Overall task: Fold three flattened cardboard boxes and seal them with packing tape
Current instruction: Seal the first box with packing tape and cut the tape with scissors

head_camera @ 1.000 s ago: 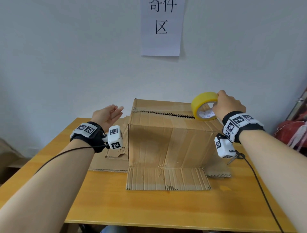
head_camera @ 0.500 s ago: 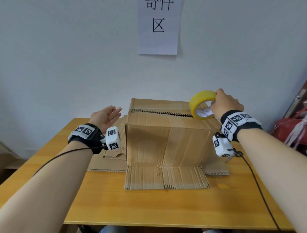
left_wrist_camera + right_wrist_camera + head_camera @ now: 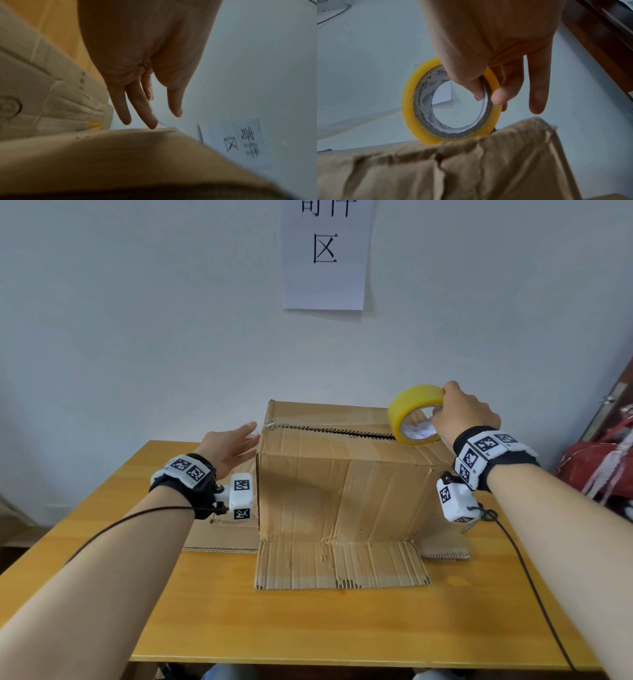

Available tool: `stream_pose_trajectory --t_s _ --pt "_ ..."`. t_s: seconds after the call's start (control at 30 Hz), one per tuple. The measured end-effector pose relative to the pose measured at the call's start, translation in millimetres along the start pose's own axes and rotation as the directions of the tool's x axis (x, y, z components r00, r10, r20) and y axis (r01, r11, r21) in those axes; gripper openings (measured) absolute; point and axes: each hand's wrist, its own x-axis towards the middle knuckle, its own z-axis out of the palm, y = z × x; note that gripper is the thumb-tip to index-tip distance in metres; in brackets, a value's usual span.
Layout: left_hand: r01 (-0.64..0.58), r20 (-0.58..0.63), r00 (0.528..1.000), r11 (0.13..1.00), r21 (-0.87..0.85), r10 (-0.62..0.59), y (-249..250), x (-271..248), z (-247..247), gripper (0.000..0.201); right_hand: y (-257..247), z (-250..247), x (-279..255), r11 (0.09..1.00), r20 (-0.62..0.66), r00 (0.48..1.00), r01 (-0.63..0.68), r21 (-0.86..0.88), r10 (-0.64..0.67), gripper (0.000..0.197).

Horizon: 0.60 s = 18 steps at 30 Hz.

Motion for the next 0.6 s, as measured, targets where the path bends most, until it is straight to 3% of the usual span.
stream_pose_trajectory --t_s 0.07,0.23,0.4,0.47,0.53,0.6 --pt "-0.016 0.017 1.000 0.996 0.088 0.015 0.4 -3.4 4.0 0.020 0.0 -0.3 -0.4 1.000 0.002 1.000 -0.001 0.001 0.001 0.022" --pt "-0.018 0.059 0.998 0.985 0.170 0.008 4.3 -6.0 0.9 0.044 -0.2 0.0 0.0 1.000 0.003 1.000 0.000 0.002 0.000 0.021" --pt "0.044 0.077 0.995 0.977 0.210 -0.062 5.4 -9.5 2.7 0.005 -0.5 2.0 1.2 1.000 0.003 1.000 0.010 0.002 -0.010 0.022" --pt "0.074 0.053 0.994 0.957 0.279 -0.092 4.2 -6.8 2.6 0.003 -0.4 2.6 1.1 1.000 -0.002 1.000 0.013 0.003 -0.013 0.022" --pt "0.099 0.032 0.992 0.919 0.382 -0.120 0.1 -1.8 0.4 0.008 -0.2 3.1 1.3 1.000 -0.004 1.000 0.012 0.005 -0.012 0.023" --pt "0.120 0.029 0.988 0.873 0.472 -0.151 -5.0 -3.1 -1.0 0.029 1.3 3.0 2.1 1.000 -0.002 1.000 0.010 0.004 -0.010 0.023"
